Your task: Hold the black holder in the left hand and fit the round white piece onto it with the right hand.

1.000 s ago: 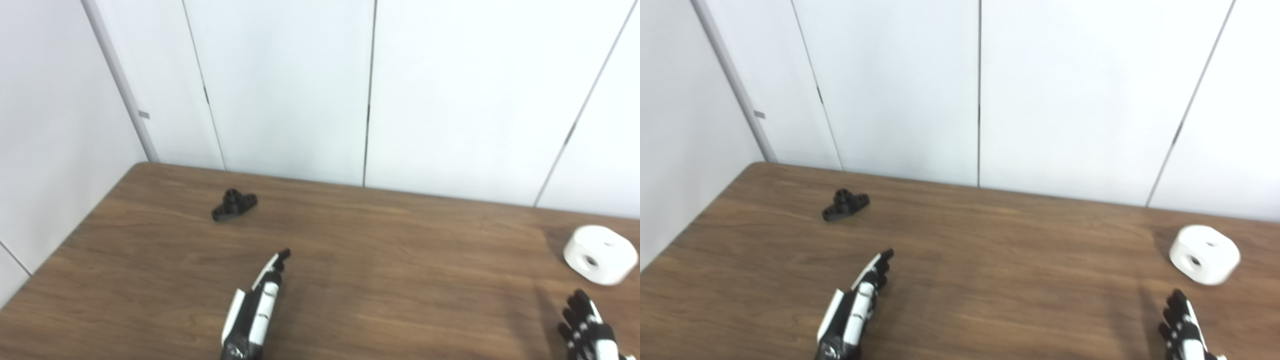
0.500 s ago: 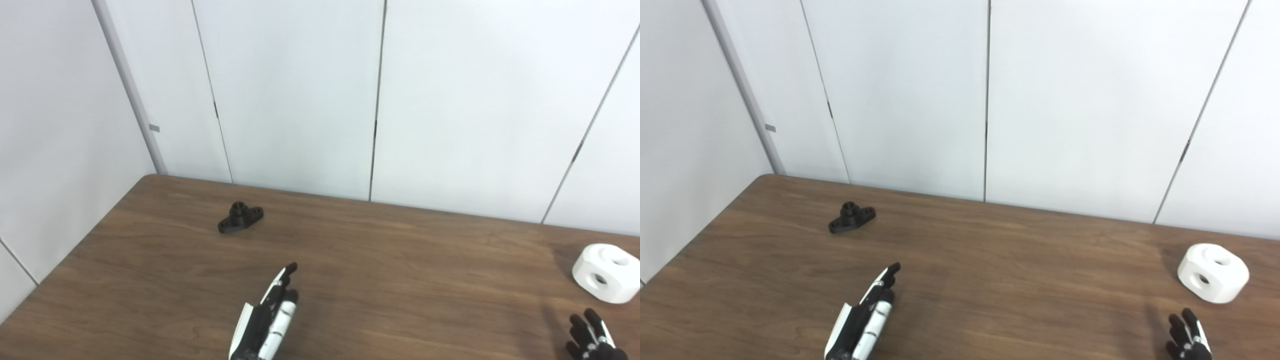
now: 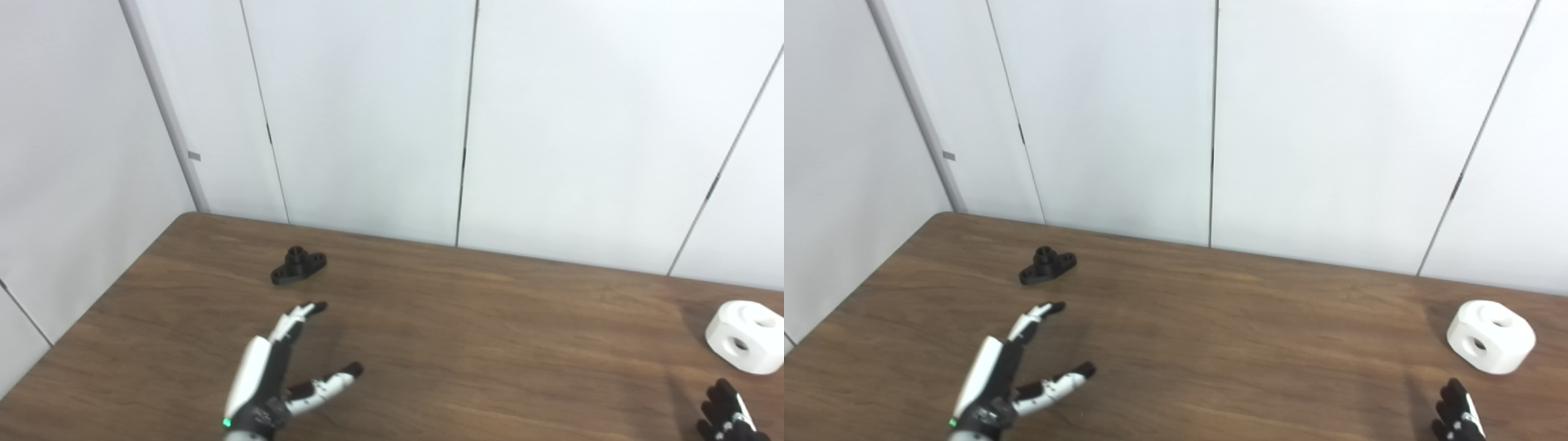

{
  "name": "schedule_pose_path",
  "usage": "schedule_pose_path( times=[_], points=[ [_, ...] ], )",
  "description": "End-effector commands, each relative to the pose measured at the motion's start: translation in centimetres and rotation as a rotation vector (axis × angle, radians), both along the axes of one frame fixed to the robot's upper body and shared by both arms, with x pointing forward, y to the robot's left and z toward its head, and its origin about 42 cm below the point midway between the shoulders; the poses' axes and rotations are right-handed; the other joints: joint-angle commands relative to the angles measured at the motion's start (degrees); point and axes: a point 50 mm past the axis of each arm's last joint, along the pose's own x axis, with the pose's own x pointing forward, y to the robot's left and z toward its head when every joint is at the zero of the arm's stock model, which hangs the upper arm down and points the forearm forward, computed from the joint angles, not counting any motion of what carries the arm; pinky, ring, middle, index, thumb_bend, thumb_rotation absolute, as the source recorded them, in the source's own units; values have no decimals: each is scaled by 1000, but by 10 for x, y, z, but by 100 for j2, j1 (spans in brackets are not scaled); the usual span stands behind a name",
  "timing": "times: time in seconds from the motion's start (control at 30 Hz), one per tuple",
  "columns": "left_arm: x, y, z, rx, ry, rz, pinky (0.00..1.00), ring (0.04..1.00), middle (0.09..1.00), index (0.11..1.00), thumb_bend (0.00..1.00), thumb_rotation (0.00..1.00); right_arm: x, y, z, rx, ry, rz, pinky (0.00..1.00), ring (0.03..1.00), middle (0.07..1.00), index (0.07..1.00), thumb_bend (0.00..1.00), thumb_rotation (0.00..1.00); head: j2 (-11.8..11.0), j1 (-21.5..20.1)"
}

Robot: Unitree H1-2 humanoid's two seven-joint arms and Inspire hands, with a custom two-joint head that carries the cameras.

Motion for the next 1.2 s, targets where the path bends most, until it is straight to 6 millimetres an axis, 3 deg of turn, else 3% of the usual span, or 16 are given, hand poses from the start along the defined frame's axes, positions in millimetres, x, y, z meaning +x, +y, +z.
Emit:
schedule_pose_path(
  times=[0.0,0.23,0.53,0.83,1.17],
  points=[
    [11,8,25,63,-66,20,1000,1000,951,862,850,295,0,-6,10,-20,-28,31,1000,1000,1000,1000,709,1000,28,-23],
    [36,43,42,200,-20,126,1000,1000,948,822,908,311,2,-6,11,-11,-19,21,1000,1000,1000,1000,693,1000,54,-50],
    [70,81,47,303,37,215,1000,1000,948,795,914,346,3,-4,8,-7,-18,22,1000,998,998,1000,693,1000,85,-66],
    [109,101,41,333,99,255,1000,1000,950,786,903,350,1,-1,7,-6,-5,23,1000,999,997,1000,692,1000,100,-86],
    [147,109,37,320,158,266,1000,1000,965,786,908,362,-2,1,6,-9,-2,18,1000,999,992,1000,679,1000,142,-115]
  ],
)
